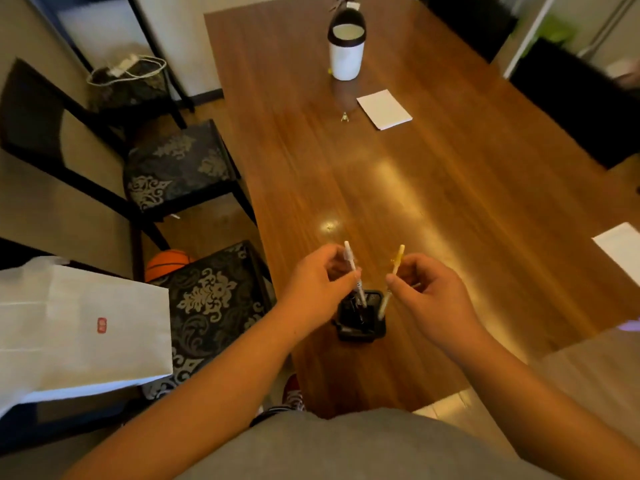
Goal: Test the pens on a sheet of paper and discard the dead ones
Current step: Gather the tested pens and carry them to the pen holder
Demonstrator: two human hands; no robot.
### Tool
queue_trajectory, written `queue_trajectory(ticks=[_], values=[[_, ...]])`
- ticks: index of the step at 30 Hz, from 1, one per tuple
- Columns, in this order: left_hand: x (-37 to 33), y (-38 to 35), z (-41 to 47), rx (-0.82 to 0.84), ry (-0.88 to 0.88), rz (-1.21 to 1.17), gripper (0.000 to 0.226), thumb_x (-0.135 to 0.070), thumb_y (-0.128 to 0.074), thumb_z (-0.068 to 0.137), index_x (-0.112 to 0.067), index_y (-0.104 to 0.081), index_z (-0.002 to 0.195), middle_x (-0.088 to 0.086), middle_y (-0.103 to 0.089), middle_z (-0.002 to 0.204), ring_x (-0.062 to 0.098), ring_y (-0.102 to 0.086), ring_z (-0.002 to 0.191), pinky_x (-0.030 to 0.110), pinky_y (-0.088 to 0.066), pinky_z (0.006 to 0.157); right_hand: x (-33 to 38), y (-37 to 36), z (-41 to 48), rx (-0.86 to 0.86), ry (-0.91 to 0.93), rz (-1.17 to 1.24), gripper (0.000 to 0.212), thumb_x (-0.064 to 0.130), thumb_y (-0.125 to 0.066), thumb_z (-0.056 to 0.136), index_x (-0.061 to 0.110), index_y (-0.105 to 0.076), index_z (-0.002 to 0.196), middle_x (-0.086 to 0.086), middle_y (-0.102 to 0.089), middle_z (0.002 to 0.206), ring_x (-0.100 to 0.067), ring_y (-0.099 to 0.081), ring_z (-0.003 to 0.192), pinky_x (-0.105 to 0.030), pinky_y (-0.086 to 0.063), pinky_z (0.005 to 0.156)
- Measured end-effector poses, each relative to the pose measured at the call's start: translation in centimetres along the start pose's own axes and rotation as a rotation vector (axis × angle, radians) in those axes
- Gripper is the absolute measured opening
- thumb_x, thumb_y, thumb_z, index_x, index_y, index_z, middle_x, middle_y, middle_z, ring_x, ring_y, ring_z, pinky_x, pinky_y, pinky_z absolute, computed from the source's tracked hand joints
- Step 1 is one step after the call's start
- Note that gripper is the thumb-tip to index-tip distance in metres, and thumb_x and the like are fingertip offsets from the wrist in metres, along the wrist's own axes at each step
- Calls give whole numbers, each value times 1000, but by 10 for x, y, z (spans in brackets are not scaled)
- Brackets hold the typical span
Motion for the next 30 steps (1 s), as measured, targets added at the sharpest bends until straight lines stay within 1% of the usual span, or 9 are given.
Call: queue_trajectory(ticks=[6, 8, 12, 14, 18, 21, 25, 28, 30], values=[[20, -1, 17, 96, -21, 164, 6, -32, -65, 89, -27, -64, 87, -5, -66, 81, 11, -65, 78, 49, -55, 74, -20, -12, 0, -119, -55, -158, 12, 29, -70, 88, 35, -59, 88, 18, -63, 80, 1, -61, 74, -12, -46, 59], [23, -4, 21, 130, -41, 228, 8, -36, -64, 89, -29, -64, 86, -8, -65, 79, 8, -63, 75, 44, -56, 71, -27, -15, -1, -132, -59, -206, 6, 32, -67, 89, 31, -62, 88, 15, -63, 76, 2, -60, 74, -14, -44, 58], [24, -14, 22, 232, -84, 361, 7, -39, -64, 89, -37, -58, 87, -15, -61, 76, -1, -59, 69, 24, -48, 55, -38, -20, -6, -119, -98, -283, 7, 35, -65, 90, 28, -64, 87, 16, -63, 79, 5, -58, 80, -20, -42, 60], [23, -19, 24, 285, -110, 465, 13, -38, -63, 90, -37, -50, 90, -13, -59, 76, 3, -58, 67, 24, -44, 52, -42, -21, -9, -110, -124, -298, 5, 34, -65, 90, 29, -62, 90, 17, -62, 81, 5, -57, 80, -18, -41, 60], [15, -30, 31, 319, -228, 647, 16, -39, -59, 93, -29, -48, 86, -6, -52, 81, 16, -53, 79, 32, -44, 62, -48, -22, -9, -105, -151, -358, 11, 33, -66, 91, 31, -55, 90, 19, -59, 80, 4, -57, 75, -17, -40, 58], [13, -36, 39, 339, -289, 703, 17, -39, -57, 94, -23, -56, 88, -6, -53, 84, 16, -47, 91, 31, -41, 69, -52, -24, -8, -114, -171, -390, 9, 37, -62, 92, 31, -57, 88, 16, -60, 80, 0, -57, 75, -22, -42, 58], [17, -39, 48, 404, -280, 730, 24, -41, -56, 94, -21, -66, 101, -3, -61, 96, 17, -48, 100, 31, -42, 77, -54, -26, -5, -108, -180, -418, 15, 40, -58, 94, 28, -61, 86, 10, -63, 82, -9, -59, 76, -27, -46, 61], [20, -43, 50, 465, -261, 764, 20, -39, -55, 96, -22, -65, 102, -4, -55, 92, 19, -48, 102, 32, -42, 75, -53, -26, -2, -87, -183, -444, 19, 40, -56, 95, 24, -65, 91, 6, -65, 86, -11, -59, 77, -33, -50, 65], [22, -46, 50, 507, -251, 773, 18, -36, -55, 97, -22, -64, 105, -3, -53, 94, 21, -51, 102, 33, -42, 75, -53, -27, -1, -57, -180, -477, 20, 41, -55, 96, 23, -66, 95, 8, -64, 87, -10, -57, 76, -30, -49, 63]])
Point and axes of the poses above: each hand's wrist, its own z-axis towards the middle knuckle, its own y-axis out of the back of the hand, x = y × z, the point moved 3 cm from there along z, towards the middle knuckle
